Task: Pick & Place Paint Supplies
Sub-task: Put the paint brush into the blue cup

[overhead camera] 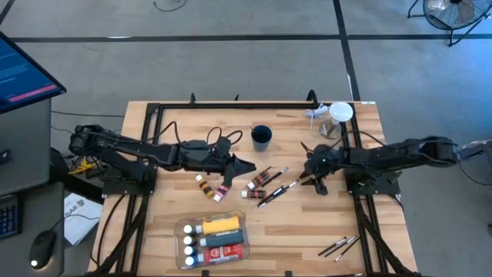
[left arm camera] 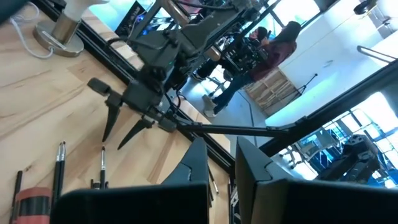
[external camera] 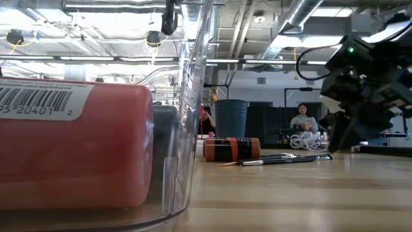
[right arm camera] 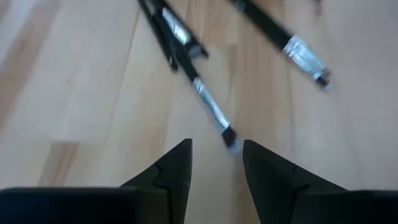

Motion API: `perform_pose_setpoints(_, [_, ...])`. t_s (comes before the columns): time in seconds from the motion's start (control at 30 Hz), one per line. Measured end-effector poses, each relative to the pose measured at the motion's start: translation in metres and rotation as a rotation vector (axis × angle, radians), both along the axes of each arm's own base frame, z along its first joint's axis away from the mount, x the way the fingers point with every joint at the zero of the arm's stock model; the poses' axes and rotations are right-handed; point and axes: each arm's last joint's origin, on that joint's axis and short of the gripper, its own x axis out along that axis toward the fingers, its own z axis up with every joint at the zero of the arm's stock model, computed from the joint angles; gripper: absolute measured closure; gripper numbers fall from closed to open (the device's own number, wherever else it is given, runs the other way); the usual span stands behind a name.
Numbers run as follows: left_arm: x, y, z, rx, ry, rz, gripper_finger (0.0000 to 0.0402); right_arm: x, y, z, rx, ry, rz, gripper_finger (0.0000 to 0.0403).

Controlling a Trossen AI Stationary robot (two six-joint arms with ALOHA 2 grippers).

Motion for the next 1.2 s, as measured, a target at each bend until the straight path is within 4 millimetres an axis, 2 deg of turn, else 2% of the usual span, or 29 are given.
perform_pose_setpoints(0.37, [0.0,-0.002,0.001,-0.004,-0.012,-0.006,0.0401,0.016,0.002,-0.018,-0.001,0.004,0.05,0.0257])
perform_pose_setpoints(0.7, [0.0,-0.002,0.002,-0.004,-0.016,-0.01,0.0401,0.018,0.002,-0.02,-0.018,-0.005,0.057,0.0262])
perform_pose_setpoints(1.2, [0.0,-0.002,0.002,-0.006,-0.019,-0.019,0.0401,0.02,0.01,-0.021,-0.125,0.001,0.045,0.0309])
